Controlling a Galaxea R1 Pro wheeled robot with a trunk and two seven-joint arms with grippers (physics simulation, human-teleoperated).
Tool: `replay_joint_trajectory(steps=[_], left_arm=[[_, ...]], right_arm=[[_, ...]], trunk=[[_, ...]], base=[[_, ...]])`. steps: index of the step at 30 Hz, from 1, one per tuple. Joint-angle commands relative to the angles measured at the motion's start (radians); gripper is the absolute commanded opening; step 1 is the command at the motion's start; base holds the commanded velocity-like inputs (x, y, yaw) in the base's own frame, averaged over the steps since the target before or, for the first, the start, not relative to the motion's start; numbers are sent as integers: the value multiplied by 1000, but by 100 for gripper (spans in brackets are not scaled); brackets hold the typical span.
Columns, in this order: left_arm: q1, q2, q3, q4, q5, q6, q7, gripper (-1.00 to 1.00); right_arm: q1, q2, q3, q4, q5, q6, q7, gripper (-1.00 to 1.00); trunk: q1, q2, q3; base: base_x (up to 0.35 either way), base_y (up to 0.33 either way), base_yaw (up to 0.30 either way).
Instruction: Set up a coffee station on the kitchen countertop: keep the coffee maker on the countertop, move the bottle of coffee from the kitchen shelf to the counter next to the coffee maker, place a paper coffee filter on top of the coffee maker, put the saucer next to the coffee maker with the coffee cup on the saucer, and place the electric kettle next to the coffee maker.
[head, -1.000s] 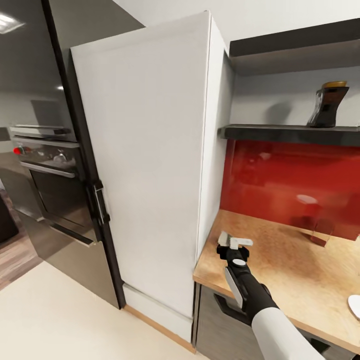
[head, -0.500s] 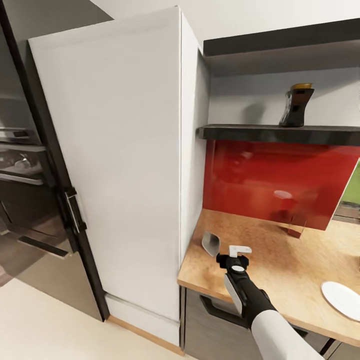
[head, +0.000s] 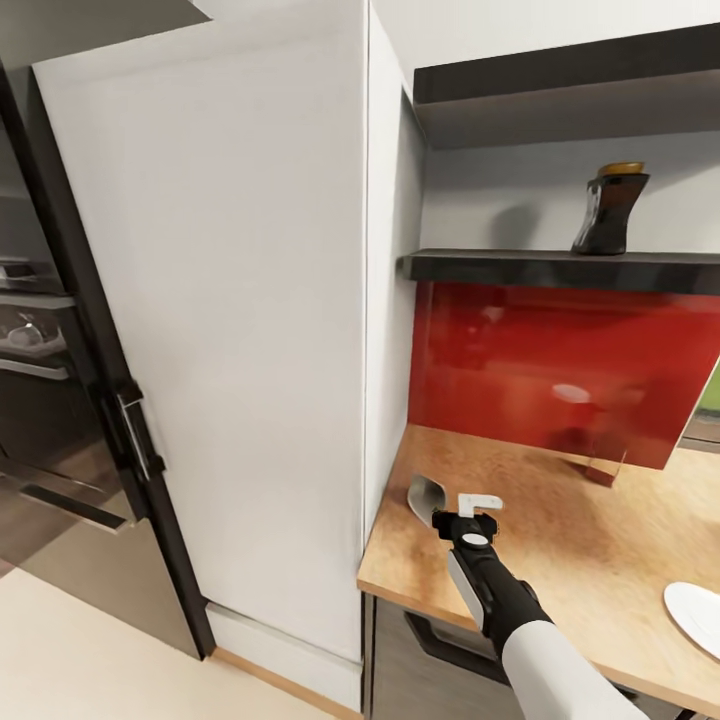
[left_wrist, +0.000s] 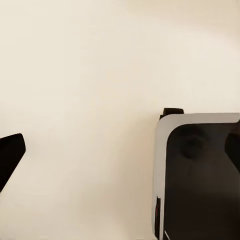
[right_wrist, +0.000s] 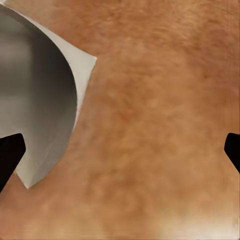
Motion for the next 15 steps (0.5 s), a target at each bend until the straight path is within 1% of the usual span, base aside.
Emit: replay_joint_trajectory(steps=[1, 5, 9, 11, 15], left_arm=[[0, 0, 2, 1, 0, -3, 1, 100], [0, -1, 1, 2, 0, -2, 0, 100], [0, -1, 2, 2, 0, -2, 1, 100], [0, -2, 1, 2, 0, -1, 1, 100], [0, -4, -1, 2, 0, 0, 1, 100]], right_arm=[[0, 0, 3, -1, 1, 8, -5, 100], [0, 0, 3, 1, 1, 8, -4, 100], [0, 0, 3, 20, -2, -7, -4, 100], [0, 0, 3, 26, -2, -18, -4, 100], [0, 0, 1, 42, -2, -27, -5, 100]], trunk=[[1, -1, 0], [1, -1, 0], [1, -1, 0], [1, -1, 0], [1, -1, 0]], base=[[276, 114, 0], [259, 112, 0], [177, 33, 0], [130, 6, 0], [39, 2, 0]])
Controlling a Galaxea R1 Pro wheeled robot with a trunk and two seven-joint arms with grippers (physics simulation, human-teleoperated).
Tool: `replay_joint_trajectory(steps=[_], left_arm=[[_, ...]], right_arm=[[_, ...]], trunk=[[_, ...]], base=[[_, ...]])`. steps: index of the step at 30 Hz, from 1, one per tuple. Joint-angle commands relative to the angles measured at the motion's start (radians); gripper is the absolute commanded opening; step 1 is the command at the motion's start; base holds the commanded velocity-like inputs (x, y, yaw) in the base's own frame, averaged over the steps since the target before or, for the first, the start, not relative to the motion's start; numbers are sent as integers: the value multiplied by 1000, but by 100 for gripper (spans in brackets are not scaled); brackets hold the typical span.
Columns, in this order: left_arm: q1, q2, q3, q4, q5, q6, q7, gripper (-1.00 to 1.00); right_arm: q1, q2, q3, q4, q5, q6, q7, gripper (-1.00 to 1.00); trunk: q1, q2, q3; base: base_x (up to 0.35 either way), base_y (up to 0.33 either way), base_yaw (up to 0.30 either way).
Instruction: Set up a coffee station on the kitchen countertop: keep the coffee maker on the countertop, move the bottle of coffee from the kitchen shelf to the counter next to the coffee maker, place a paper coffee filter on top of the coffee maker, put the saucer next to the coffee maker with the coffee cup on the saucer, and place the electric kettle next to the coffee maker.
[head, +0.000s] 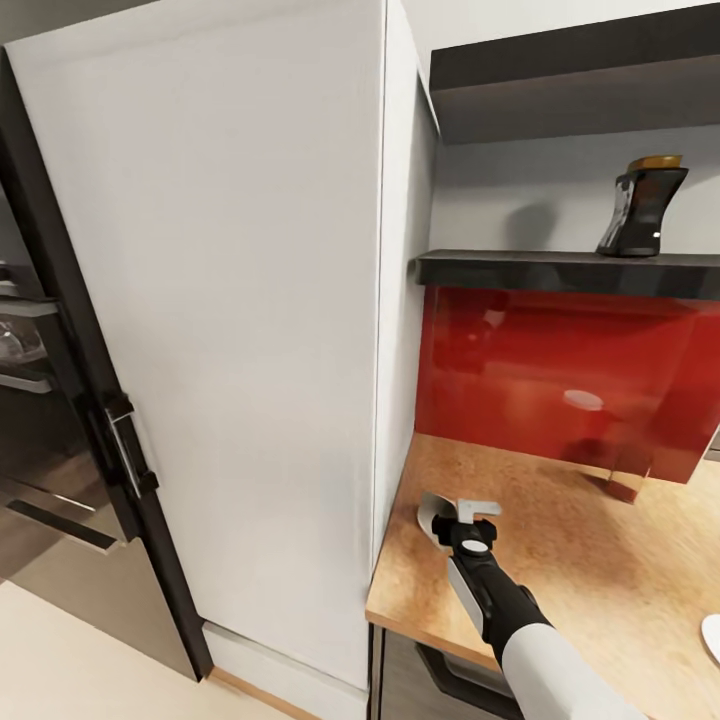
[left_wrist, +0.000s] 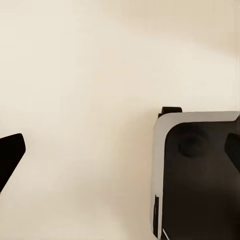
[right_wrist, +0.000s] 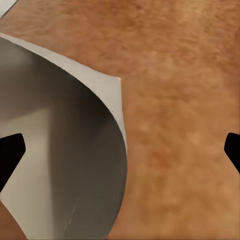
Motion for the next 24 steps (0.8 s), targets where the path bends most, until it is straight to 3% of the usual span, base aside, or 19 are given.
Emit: replay_joint_trajectory(steps=[1, 10, 13, 24], left_arm=[[-1, 0, 1, 1, 0, 1, 1, 100], [0, 1, 1, 3, 0, 30, 4, 100], [4, -10, -2, 20, -1, 41, 5, 100], [4, -7, -1, 56, 0, 42, 6, 100]], right_arm=[[0, -1, 2, 10, 1, 1, -6, 100], [0, -2, 1, 55, 2, -47, -6, 100], [0, 12, 3, 55, 2, -46, -6, 100], [0, 13, 6, 51, 4, -45, -5, 100]], trunk=[[0, -1, 0], [0, -1, 0], [0, -1, 0], [0, -1, 0]], base=[[12, 1, 0], [3, 0, 0], [0, 0, 0], [3, 0, 0]])
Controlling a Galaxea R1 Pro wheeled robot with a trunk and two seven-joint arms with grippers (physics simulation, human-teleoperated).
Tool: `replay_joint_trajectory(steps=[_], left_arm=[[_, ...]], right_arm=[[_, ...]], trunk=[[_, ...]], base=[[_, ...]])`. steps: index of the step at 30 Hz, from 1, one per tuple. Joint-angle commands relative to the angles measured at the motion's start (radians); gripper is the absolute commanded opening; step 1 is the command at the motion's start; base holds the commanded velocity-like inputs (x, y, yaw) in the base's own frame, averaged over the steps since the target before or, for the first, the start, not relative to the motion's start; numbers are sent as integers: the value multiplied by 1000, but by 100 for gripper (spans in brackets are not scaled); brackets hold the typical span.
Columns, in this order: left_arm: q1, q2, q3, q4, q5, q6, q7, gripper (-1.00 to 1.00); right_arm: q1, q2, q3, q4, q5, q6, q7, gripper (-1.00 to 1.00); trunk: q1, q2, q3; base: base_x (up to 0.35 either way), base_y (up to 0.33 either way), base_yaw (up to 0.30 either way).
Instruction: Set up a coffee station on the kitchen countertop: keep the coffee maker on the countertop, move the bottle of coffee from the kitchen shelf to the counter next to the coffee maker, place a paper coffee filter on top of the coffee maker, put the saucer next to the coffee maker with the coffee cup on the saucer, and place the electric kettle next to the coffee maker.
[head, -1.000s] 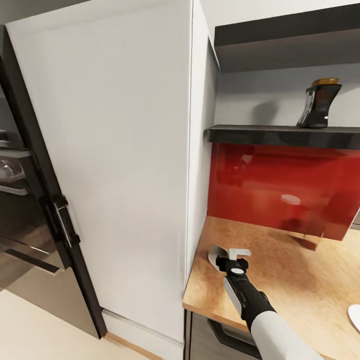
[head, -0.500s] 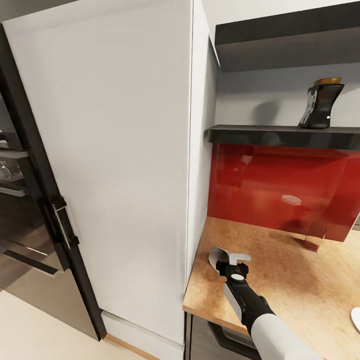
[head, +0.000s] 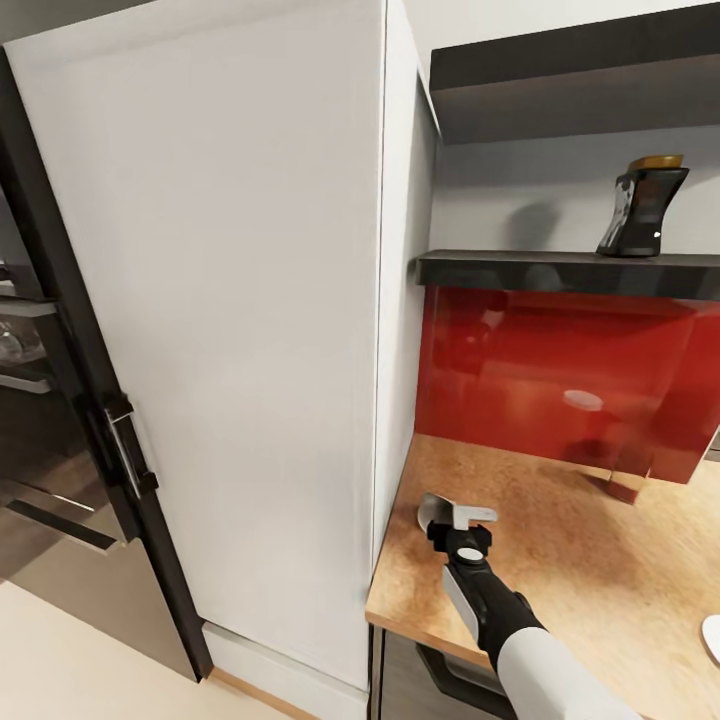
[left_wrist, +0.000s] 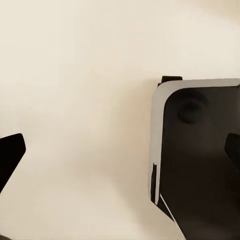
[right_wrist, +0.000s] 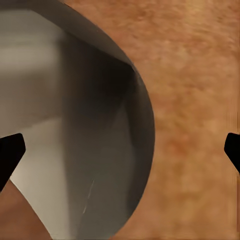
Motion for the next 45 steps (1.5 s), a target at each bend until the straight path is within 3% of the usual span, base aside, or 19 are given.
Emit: replay_joint_trajectory(steps=[1, 19, 30, 45], left_arm=[[0, 0, 1, 1, 0, -3, 1, 100], [0, -2, 2, 2, 0, -3, 0, 100], [0, -2, 3, 2, 0, -3, 0, 100], [0, -3, 5, 3, 0, -3, 0, 100]], right_arm=[[0, -1, 3, -2, 1, 8, -5, 100], [0, -5, 4, 0, 4, 8, -5, 100], [0, -38, 4, 7, 5, 4, -5, 100], [0, -42, 4, 43, 5, 2, -4, 100]], trunk=[[0, -1, 0], [0, -1, 0], [0, -1, 0], [0, -1, 0]], base=[[51, 0, 0], [54, 0, 0], [36, 0, 0], [28, 0, 0]])
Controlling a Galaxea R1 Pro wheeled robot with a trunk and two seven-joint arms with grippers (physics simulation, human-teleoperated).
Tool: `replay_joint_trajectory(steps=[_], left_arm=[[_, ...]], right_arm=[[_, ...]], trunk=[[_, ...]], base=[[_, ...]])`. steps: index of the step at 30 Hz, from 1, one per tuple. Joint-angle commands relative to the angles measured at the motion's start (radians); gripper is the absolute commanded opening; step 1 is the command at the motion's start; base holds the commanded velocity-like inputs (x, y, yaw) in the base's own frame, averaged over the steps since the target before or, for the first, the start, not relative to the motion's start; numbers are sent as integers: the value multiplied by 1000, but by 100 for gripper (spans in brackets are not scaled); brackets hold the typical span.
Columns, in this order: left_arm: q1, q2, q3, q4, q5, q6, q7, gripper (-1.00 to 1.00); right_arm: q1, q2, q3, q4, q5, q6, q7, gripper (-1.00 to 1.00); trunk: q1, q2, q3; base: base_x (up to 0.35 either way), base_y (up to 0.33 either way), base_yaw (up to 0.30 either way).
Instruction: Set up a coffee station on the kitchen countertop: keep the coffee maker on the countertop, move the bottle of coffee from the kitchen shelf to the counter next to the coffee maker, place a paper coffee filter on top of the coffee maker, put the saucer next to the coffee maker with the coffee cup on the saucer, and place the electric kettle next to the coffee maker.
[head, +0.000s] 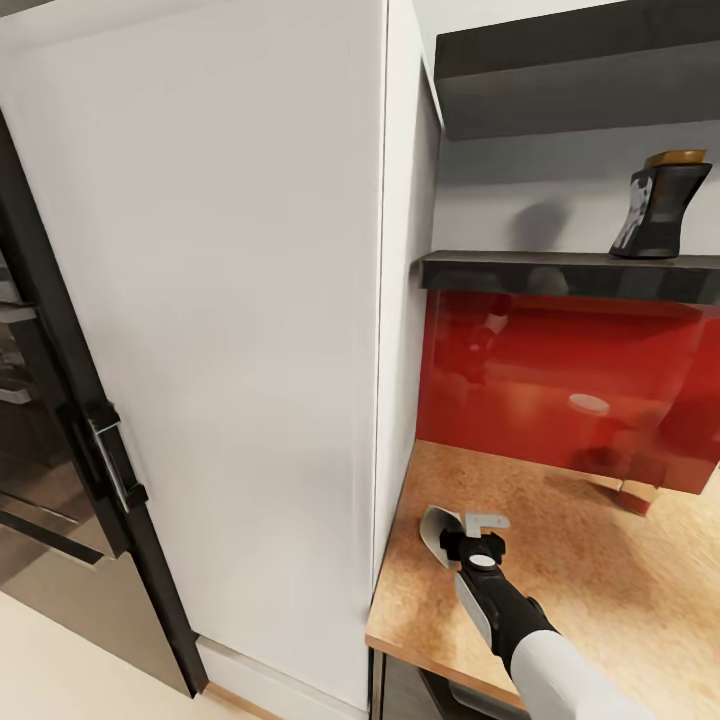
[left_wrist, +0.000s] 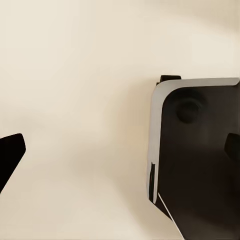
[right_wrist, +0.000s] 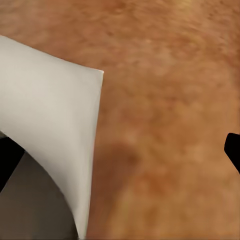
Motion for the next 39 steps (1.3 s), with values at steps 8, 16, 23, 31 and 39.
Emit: replay_joint_trajectory(steps=[8, 16, 23, 31, 39], left_arm=[[0, 0, 2, 2, 0, -3, 1, 100], [-1, 0, 3, 3, 1, -3, 2, 100], [0, 0, 3, 3, 1, -3, 2, 100], [0, 0, 2, 3, 1, -3, 2, 100], [0, 0, 2, 3, 1, -3, 2, 100]], right_arm=[[0, 1, 27, 10, 1, 8, -5, 100], [0, 2, 90, 9, 1, 8, -6, -100], [0, 3, 94, 5, 1, 8, -7, -100], [0, 3, 94, 5, 1, 9, -7, -100], [0, 3, 94, -1, 0, 10, -7, -100]], trunk=[[0, -1, 0], [0, -1, 0], [0, -1, 0], [0, -1, 0], [0, -1, 0]], base=[[0, 0, 0], [0, 0, 0], [0, 0, 0], [0, 0, 0], [0, 0, 0]])
